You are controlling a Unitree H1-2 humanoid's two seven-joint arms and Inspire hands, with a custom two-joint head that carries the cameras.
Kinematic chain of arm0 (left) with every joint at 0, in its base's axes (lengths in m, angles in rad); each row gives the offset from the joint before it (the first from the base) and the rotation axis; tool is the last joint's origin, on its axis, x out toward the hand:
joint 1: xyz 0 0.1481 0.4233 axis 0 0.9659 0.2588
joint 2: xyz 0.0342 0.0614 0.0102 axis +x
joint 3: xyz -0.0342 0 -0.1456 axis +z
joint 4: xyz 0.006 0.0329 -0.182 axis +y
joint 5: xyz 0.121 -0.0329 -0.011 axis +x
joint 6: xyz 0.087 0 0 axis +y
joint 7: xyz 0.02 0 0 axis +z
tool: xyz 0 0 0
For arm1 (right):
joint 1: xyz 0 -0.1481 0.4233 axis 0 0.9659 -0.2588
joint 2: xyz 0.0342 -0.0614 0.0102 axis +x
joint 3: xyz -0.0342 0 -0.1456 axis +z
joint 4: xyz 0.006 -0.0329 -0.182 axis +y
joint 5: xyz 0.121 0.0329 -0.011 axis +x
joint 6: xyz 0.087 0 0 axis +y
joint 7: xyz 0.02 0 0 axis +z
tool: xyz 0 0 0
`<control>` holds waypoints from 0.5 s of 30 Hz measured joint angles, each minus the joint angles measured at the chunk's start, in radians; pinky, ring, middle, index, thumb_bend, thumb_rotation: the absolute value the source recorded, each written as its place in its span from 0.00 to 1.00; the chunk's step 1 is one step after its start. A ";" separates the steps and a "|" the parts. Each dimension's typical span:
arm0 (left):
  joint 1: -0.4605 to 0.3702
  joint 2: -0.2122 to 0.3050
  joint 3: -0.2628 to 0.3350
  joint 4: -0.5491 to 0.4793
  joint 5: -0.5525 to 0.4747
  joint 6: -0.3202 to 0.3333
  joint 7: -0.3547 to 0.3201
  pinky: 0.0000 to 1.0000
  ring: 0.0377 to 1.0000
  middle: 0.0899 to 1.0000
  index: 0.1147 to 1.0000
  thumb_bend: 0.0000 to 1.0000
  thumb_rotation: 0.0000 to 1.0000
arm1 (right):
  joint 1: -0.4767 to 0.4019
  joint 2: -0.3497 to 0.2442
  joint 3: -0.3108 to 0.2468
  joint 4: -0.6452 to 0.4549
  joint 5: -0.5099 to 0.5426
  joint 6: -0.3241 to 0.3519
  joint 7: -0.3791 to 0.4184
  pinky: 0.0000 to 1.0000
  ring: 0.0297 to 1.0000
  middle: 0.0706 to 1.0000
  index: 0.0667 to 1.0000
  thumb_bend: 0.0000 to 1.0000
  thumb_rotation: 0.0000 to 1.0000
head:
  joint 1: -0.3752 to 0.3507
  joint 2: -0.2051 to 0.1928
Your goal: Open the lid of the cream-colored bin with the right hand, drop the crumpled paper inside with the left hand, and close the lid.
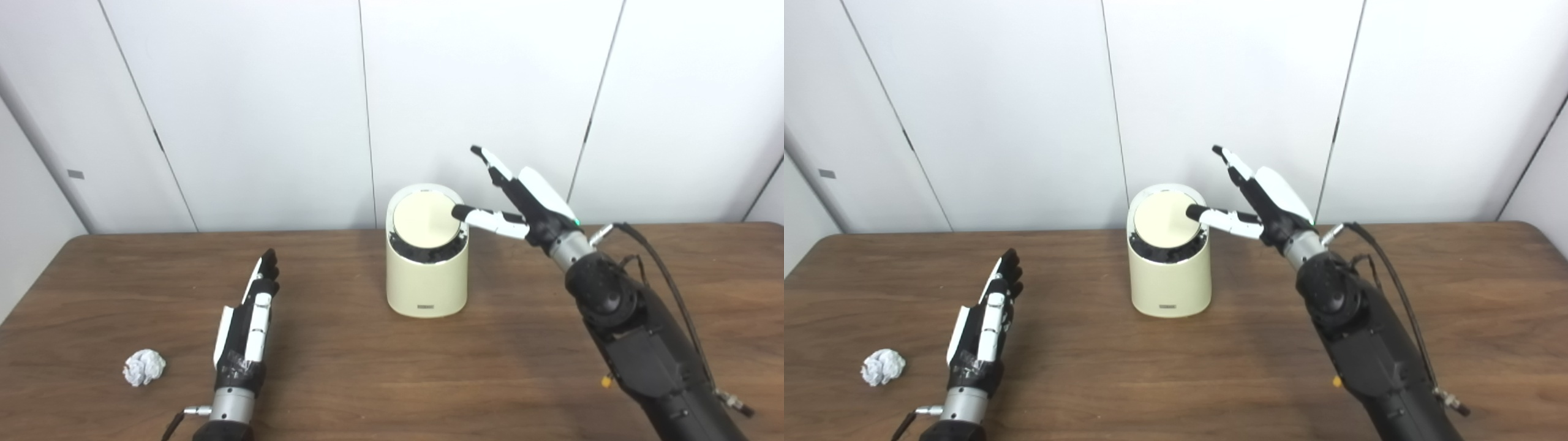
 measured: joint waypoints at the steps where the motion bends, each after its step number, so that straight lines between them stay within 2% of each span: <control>1: 0.000 0.000 0.000 0.000 0.000 -0.001 0.000 1.00 1.00 1.00 1.00 0.44 0.97 | -0.009 0.000 0.005 0.010 -0.007 -0.001 0.000 0.90 0.98 0.99 1.00 0.73 0.88 | 0.002 0.000; 9: -0.002 -0.003 -0.004 0.000 0.008 -0.006 0.001 1.00 1.00 1.00 1.00 0.47 0.98 | -0.030 0.002 0.042 0.078 -0.048 -0.007 0.001 0.88 0.97 0.98 1.00 0.76 0.89 | 0.008 0.012; 15: -0.002 -0.005 -0.006 0.000 0.012 -0.006 0.001 1.00 1.00 1.00 1.00 0.47 0.97 | -0.084 0.000 0.084 0.094 -0.074 -0.005 0.041 0.92 0.96 0.97 0.99 0.71 0.81 | 0.009 0.018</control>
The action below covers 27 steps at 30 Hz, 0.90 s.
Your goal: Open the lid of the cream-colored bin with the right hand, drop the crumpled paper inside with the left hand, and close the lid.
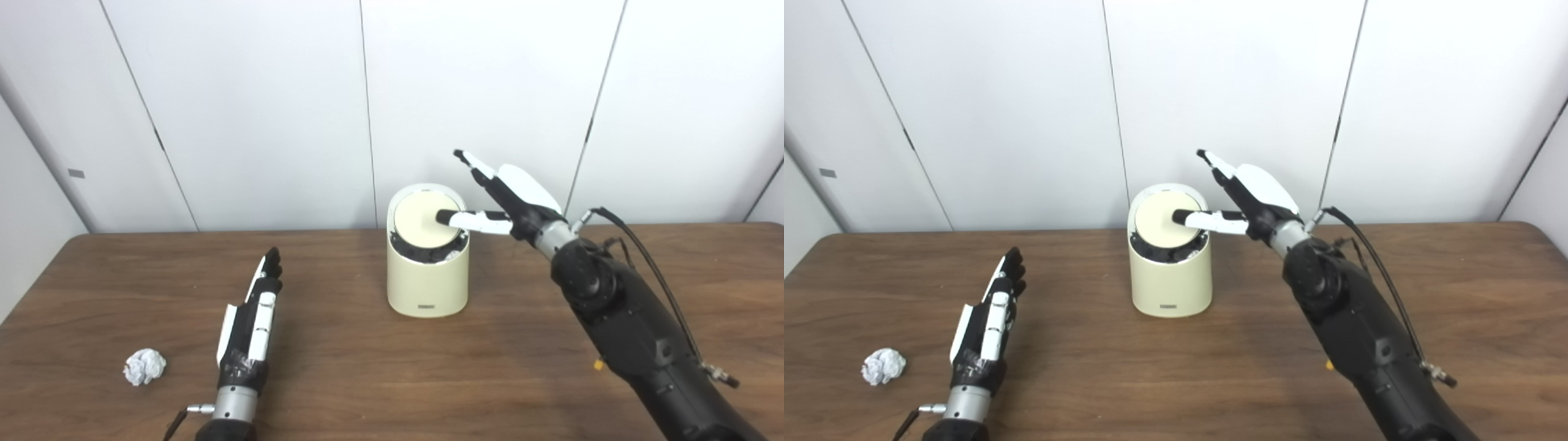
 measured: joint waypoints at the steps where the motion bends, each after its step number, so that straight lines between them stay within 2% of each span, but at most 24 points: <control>1: 0.000 -0.001 0.000 0.000 0.000 0.000 0.000 1.00 1.00 1.00 1.00 0.47 0.97 | -0.008 0.000 0.004 0.001 -0.003 0.000 0.004 0.92 0.96 0.97 0.99 0.71 0.81 | 0.002 0.002; 9: -0.001 -0.003 -0.001 -0.003 -0.001 0.000 0.000 1.00 1.00 1.00 1.00 0.45 0.97 | -0.034 0.000 0.023 0.054 -0.020 -0.006 0.014 0.93 0.95 0.95 0.98 0.74 0.80 | 0.006 0.006; 14: -0.001 -0.005 -0.002 -0.004 0.000 0.000 0.000 1.00 1.00 1.00 1.00 0.46 0.98 | -0.038 0.001 0.041 0.094 -0.028 -0.015 0.016 0.95 0.96 0.95 0.98 0.76 0.83 | 0.006 0.012; 20: -0.003 -0.010 -0.002 -0.004 -0.001 0.000 0.000 1.00 1.00 1.00 1.00 0.43 0.97 | -0.052 0.004 0.062 0.099 -0.050 -0.020 0.020 0.95 0.97 0.96 0.98 0.72 0.75 | 0.006 0.012; 27: -0.005 -0.020 -0.003 -0.004 -0.001 0.000 0.001 1.00 1.00 1.00 1.00 0.43 0.97 | -0.064 0.004 0.069 0.112 -0.068 -0.031 0.019 0.94 0.97 0.96 0.98 0.71 0.73 | 0.006 0.014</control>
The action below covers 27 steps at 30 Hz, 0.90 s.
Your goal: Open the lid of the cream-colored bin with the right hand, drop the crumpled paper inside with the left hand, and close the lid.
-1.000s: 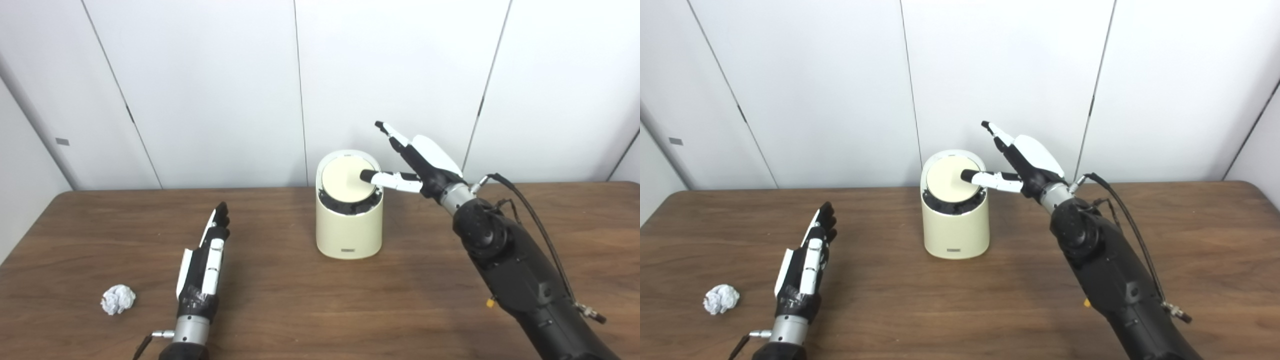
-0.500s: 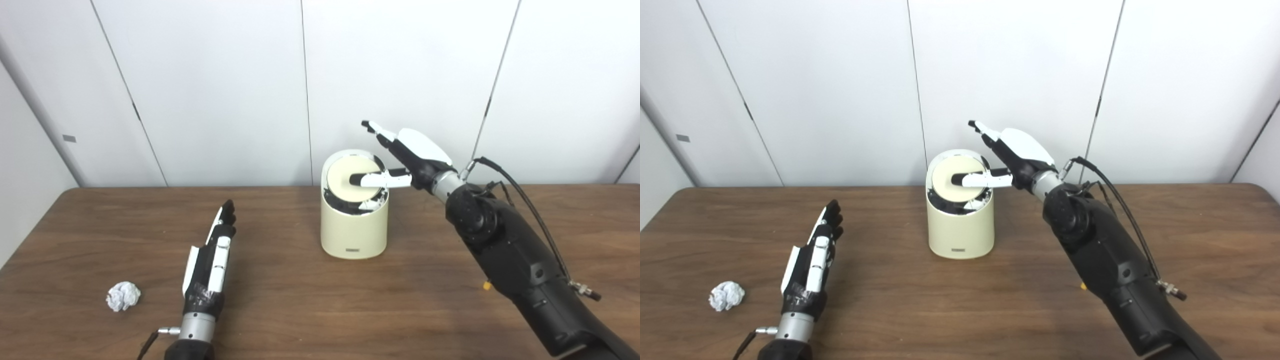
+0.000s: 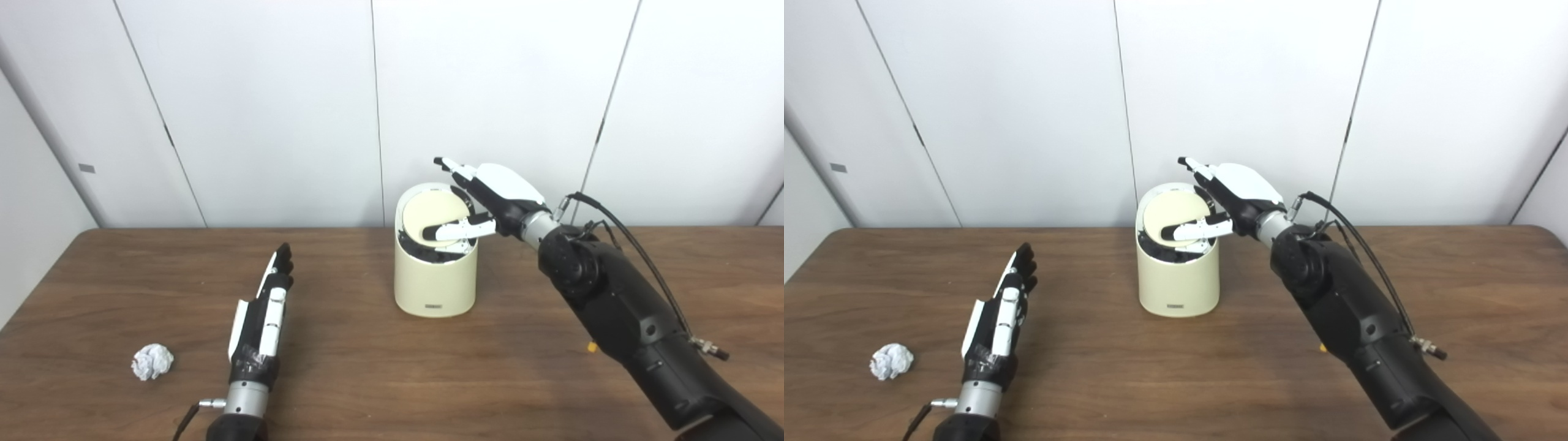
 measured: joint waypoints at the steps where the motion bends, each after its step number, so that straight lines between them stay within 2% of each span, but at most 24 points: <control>1: 0.000 -0.001 -0.001 0.000 0.000 0.000 0.000 1.00 1.00 1.00 1.00 0.43 0.97 | 0.000 0.000 0.000 0.002 0.000 0.000 0.000 0.94 0.97 0.96 0.98 0.71 0.73 | 0.000 0.000; 14: 0.000 -0.006 -0.008 -0.002 0.001 0.001 0.012 1.00 1.00 1.00 1.00 0.44 0.98 | -0.015 0.001 0.000 0.026 -0.011 -0.009 -0.007 0.95 0.97 0.95 0.97 0.73 0.71 | 0.002 0.014; 18: 0.000 -0.006 -0.012 -0.002 0.001 0.000 0.013 1.00 1.00 1.00 1.00 0.44 0.98 | -0.016 0.000 0.000 0.027 -0.011 -0.012 -0.010 0.94 0.96 0.95 0.97 0.72 0.65 | 0.000 0.020; 22: 0.000 -0.006 -0.013 -0.002 0.001 0.000 0.014 1.00 1.00 1.00 1.00 0.44 0.98 | -0.026 -0.003 0.010 0.027 -0.030 -0.030 -0.033 0.95 0.97 0.95 0.97 0.74 0.51 | 0.000 0.024; 25: 0.000 -0.006 -0.014 -0.002 0.000 0.000 0.014 1.00 1.00 1.00 1.00 0.44 0.98 | -0.041 -0.006 0.026 0.023 -0.049 -0.041 -0.060 0.98 0.98 0.96 0.98 0.80 0.38 | 0.003 0.028; 27: 0.000 -0.007 -0.016 -0.002 0.000 0.000 0.014 1.00 1.00 1.00 1.00 0.43 0.98 | -0.052 -0.006 0.035 0.017 -0.056 -0.042 -0.071 0.99 0.99 0.96 0.98 0.81 0.34 | 0.003 0.028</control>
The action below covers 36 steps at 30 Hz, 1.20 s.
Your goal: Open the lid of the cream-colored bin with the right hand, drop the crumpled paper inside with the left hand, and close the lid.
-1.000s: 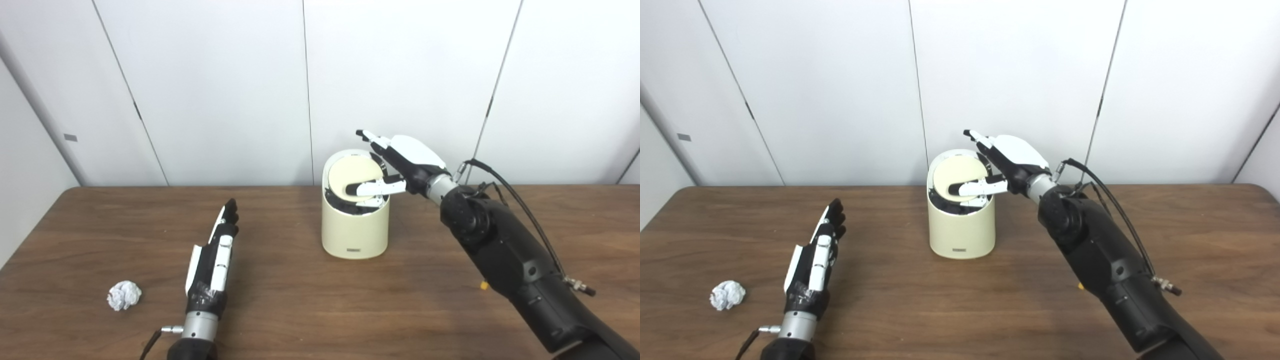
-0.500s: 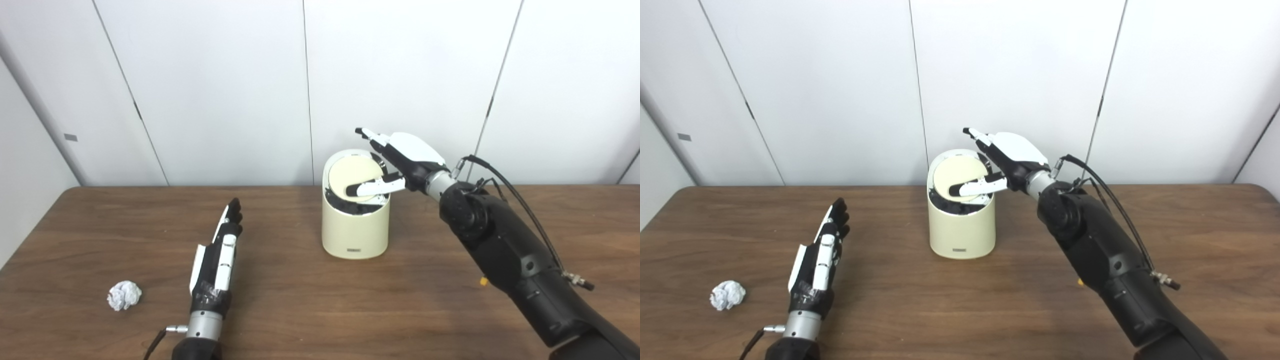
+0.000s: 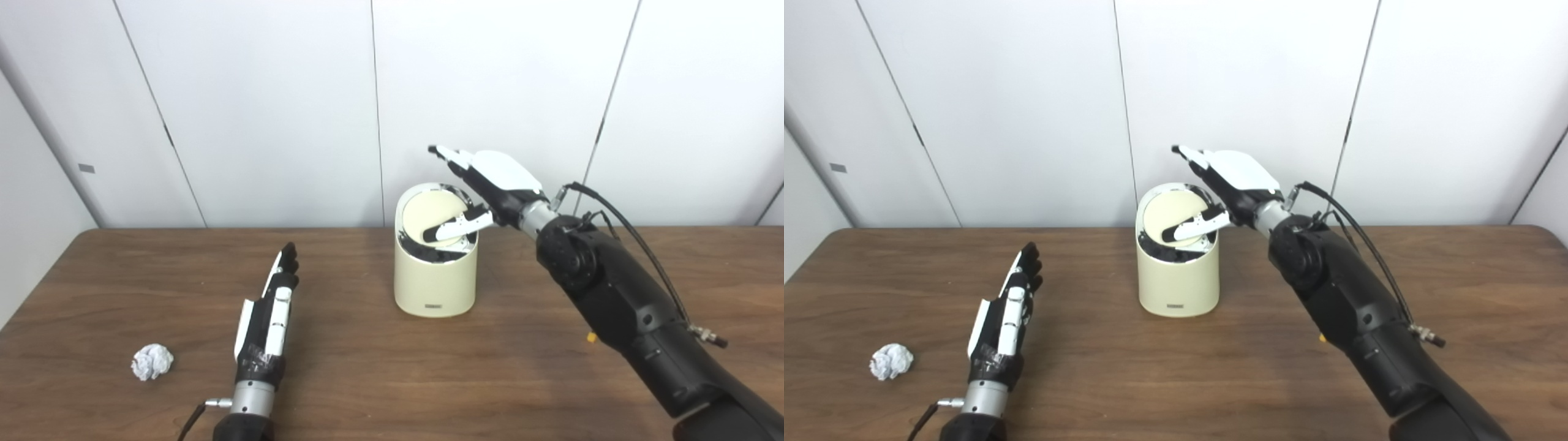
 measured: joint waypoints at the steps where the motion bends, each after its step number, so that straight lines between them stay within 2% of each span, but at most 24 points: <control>1: 0.000 -0.001 -0.001 0.000 0.000 0.000 0.000 1.00 1.00 1.00 1.00 0.43 0.98 | -0.004 0.000 0.005 -0.004 -0.004 -0.001 -0.005 0.98 0.99 0.96 0.98 0.82 0.31 | 0.000 0.003; 4: 0.000 -0.002 -0.004 -0.001 0.000 0.001 0.001 1.00 1.00 1.00 1.00 0.43 0.98 | -0.008 0.000 0.013 -0.008 -0.008 -0.003 -0.023 0.98 0.99 0.96 0.98 0.84 0.25 | 0.000 0.003; 7: 0.003 -0.006 -0.005 -0.005 -0.002 0.003 0.002 1.00 1.00 1.00 1.00 0.43 0.98 | -0.011 0.000 0.019 -0.010 -0.009 -0.004 -0.028 0.98 0.99 0.97 0.98 0.83 0.28 | 0.000 0.003; 12: 0.008 -0.008 -0.007 -0.012 -0.002 0.005 0.004 1.00 1.00 1.00 1.00 0.43 0.98 | -0.007 0.000 0.012 -0.011 -0.004 -0.003 -0.024 0.98 0.99 0.96 0.97 0.76 0.43 | 0.005 0.008; 19: 0.008 -0.007 -0.009 -0.013 -0.002 0.005 0.005 1.00 1.00 1.00 1.00 0.43 0.97 | 0.043 0.003 -0.041 -0.001 0.067 0.006 0.006 0.95 0.96 0.94 0.96 0.68 0.60 | 0.003 0.009; 22: 0.008 -0.007 -0.009 -0.014 -0.003 0.005 0.005 1.00 1.00 1.00 1.00 0.43 0.96 | 0.059 0.013 -0.080 -0.005 0.109 0.040 0.033 0.88 0.93 0.94 0.95 0.64 0.72 | 0.003 0.008; 26: 0.011 -0.006 -0.009 -0.018 -0.003 0.005 0.005 1.00 1.00 1.00 1.00 0.46 0.96 | 0.093 0.046 -0.176 -0.042 0.212 0.096 0.052 0.82 0.90 0.93 0.94 0.62 0.86 | 0.002 0.008; 27: 0.012 -0.005 -0.009 -0.019 -0.003 0.005 0.005 1.00 1.00 1.00 1.00 0.46 0.95 | 0.094 0.054 -0.196 -0.051 0.238 0.115 0.062 0.82 0.90 0.93 0.95 0.59 0.89 | 0.002 0.008; 32: 0.012 -0.005 -0.010 -0.021 -0.003 0.007 0.005 1.00 1.00 1.00 1.00 0.45 0.93 | 0.094 0.082 -0.260 -0.100 0.336 0.170 0.079 0.85 0.91 0.93 0.94 0.52 0.98 | -0.002 0.009; 36: 0.012 -0.005 -0.011 -0.021 -0.003 0.007 0.005 1.00 1.00 1.00 1.00 0.45 0.93 | 0.095 0.091 -0.298 -0.105 0.396 0.213 0.089 0.91 0.92 0.93 0.94 0.53 0.99 | -0.005 0.011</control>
